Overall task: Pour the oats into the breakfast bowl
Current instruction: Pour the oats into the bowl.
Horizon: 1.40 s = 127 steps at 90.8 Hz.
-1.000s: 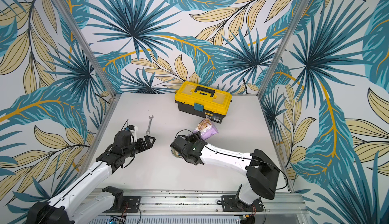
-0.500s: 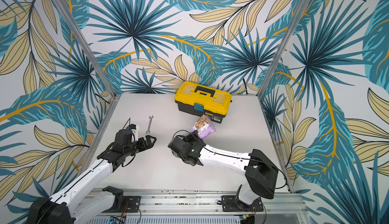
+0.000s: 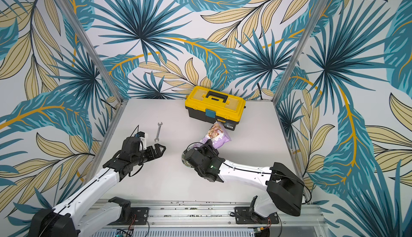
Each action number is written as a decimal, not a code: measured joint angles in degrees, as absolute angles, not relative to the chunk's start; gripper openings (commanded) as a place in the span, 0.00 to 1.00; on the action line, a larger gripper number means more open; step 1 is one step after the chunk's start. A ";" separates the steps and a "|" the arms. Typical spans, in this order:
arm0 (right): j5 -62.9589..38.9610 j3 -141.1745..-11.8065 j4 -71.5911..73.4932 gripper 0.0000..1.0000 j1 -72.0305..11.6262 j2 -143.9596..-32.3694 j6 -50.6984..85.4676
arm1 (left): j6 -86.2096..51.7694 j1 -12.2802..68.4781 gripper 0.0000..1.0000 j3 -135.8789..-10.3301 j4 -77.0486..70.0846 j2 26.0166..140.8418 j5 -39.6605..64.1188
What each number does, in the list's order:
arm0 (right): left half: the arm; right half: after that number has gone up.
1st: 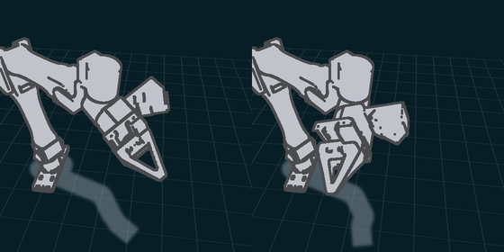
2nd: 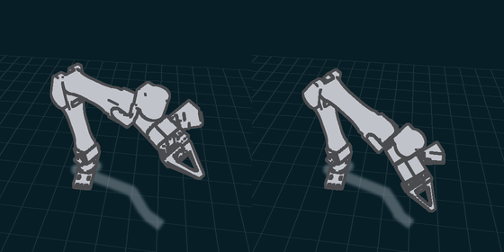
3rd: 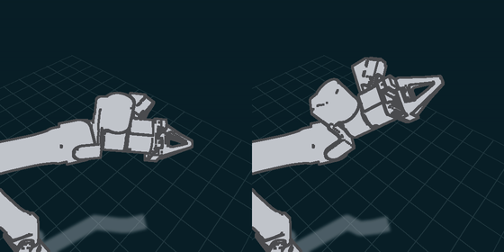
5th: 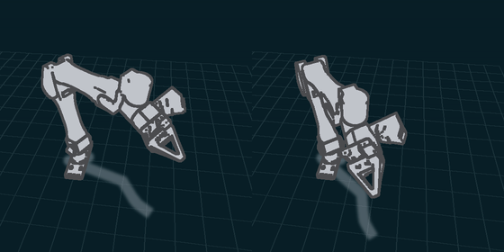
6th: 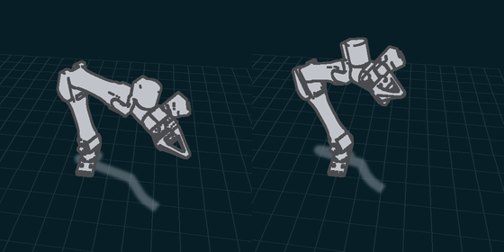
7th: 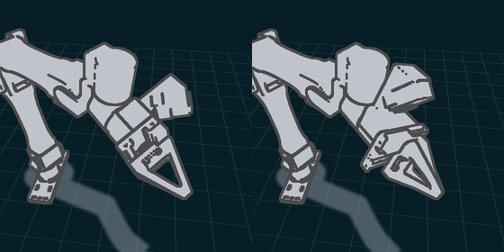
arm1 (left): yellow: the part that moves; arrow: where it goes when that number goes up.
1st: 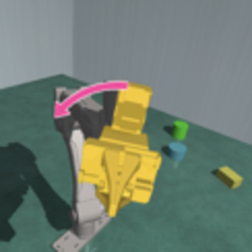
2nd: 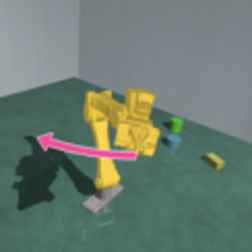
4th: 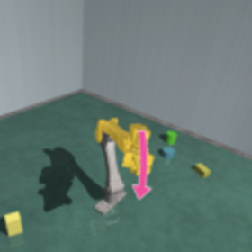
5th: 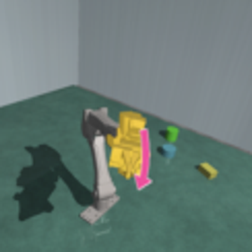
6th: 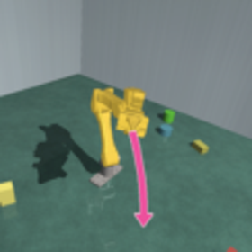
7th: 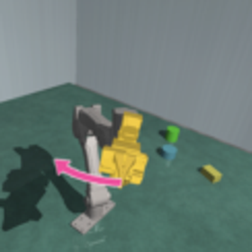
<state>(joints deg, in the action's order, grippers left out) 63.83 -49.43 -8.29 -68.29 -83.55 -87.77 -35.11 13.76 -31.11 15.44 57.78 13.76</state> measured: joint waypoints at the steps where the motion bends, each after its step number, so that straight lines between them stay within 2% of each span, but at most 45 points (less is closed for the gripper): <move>1: 63.83 -49.30 -7.94 0.00 -68.29 -83.53 -87.96 | -35.11 13.76 1.00 -31.14 15.46 57.80 13.76; 45: 63.09 -41.93 8.54 0.00 -68.29 -81.52 -99.83 | -34.89 13.76 1.00 -32.34 15.68 58.92 13.74; 92: 61.41 -41.67 9.32 0.00 -68.01 -80.51 -102.19 | -34.28 13.76 1.00 -32.95 15.77 59.48 13.96; 127: 60.20 -43.03 6.24 0.00 -67.40 -80.14 -101.56 | -33.87 13.76 0.96 -32.95 15.75 62.26 17.06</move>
